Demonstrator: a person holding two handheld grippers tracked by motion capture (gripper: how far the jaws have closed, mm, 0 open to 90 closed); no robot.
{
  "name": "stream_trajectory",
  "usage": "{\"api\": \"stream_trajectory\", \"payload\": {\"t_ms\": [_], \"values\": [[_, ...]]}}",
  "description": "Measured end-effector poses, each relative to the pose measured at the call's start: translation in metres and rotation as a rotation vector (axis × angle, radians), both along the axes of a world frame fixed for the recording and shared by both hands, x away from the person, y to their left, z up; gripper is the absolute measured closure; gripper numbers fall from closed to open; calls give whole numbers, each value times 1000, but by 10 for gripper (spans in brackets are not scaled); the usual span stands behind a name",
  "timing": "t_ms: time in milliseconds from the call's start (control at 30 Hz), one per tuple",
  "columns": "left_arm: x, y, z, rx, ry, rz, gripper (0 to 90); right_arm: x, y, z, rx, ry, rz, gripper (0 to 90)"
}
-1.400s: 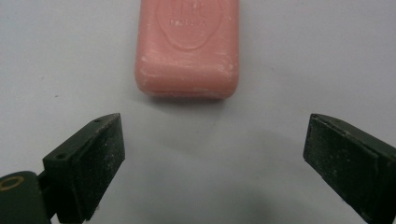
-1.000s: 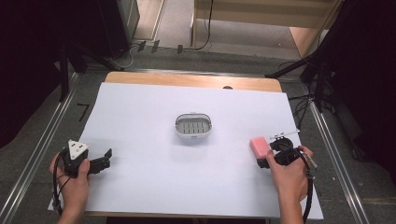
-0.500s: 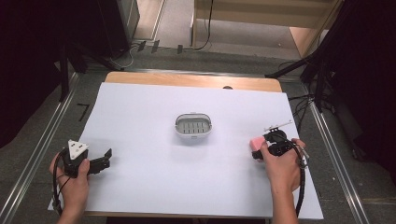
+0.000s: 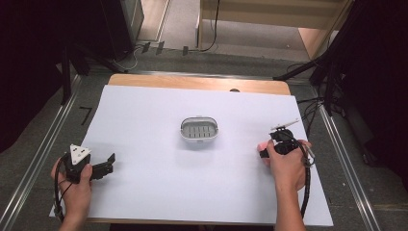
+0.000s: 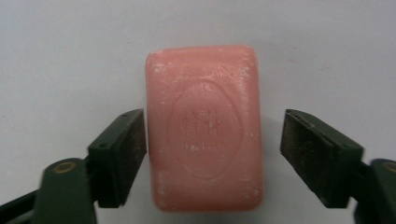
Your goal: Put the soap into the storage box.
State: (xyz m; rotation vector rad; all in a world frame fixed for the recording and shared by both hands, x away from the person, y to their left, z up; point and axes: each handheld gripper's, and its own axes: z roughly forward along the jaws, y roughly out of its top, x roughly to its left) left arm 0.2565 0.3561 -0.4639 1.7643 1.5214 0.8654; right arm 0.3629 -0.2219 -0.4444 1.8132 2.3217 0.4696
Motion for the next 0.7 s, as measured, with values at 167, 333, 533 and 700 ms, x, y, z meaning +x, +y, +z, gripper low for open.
{"api": "stream_trajectory", "payload": {"t_ms": [167, 333, 533, 700], "values": [[0, 0, 0, -1, 0, -1, 43, 3, 4, -2, 16, 5, -8, 370], [0, 0, 0, 0, 1, 0, 43, 5, 5, -7, 13, 16, -26, 377], [0, 0, 0, 0, 1, -3, 43, 6, 12, -5, -26, 7, -11, 383], [0, 0, 0, -1, 1, -2, 43, 6, 13, 1, -5, -1, 32, 384]]}}
